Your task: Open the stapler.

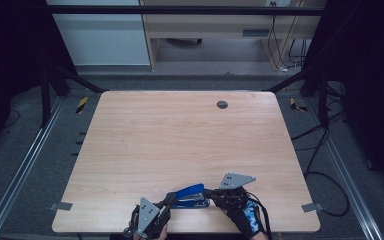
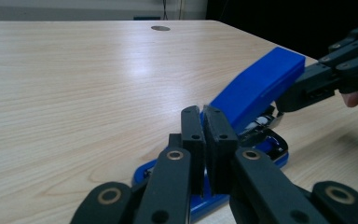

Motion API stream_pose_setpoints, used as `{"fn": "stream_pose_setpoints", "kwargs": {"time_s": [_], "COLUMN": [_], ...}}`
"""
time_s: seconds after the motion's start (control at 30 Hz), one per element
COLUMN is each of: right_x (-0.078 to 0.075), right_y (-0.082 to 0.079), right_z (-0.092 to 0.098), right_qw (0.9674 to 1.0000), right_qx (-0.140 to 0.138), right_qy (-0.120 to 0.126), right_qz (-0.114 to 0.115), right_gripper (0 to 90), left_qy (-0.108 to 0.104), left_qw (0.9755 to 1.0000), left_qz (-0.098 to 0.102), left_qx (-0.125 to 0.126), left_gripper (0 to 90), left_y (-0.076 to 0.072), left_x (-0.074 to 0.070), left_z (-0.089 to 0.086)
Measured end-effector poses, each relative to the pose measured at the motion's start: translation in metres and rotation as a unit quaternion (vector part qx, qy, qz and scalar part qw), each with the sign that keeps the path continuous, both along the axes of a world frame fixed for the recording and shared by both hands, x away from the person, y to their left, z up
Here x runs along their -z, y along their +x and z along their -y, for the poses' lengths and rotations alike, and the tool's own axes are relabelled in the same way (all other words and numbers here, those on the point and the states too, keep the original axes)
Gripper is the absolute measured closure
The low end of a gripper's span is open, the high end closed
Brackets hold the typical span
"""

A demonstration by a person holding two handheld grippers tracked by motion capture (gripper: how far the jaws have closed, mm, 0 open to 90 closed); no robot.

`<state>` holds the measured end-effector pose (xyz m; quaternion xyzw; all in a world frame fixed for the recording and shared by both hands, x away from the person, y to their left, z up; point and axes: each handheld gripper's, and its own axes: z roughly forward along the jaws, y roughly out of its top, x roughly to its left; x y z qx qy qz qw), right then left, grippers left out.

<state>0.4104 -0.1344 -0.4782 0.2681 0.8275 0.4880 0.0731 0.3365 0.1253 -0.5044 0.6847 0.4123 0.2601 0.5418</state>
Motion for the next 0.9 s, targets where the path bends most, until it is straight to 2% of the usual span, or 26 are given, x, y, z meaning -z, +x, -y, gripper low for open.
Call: {"fn": "stream_pose_setpoints", "kwargs": {"time_s": [0.17, 0.4, 0.9], "right_x": [0.0, -0.001, -0.002], "right_y": [0.0, 0.001, 0.002], "right_z": [0.0, -0.001, -0.002], "right_qw": [1.0, 1.0, 1.0], "right_qx": [-0.001, -0.002, -0.004], "right_qy": [0.002, 0.004, 0.007], "right_qz": [0.001, 0.003, 0.006], "right_gripper": [90.0, 90.0, 90.0], "left_qy": [0.0, 0.003, 0.018], "left_qw": [1.0, 0.9996, 0.9989], "left_qz": [-0.002, -0.01, -0.016], "left_qx": [0.01, 0.025, 0.04], "left_gripper": [87.0, 87.1, 87.2], "left_y": [-0.006, -0.008, -0.001], "left_x": [0.005, 0.012, 0.02], "left_z": [0.01, 0.022, 0.048]}}
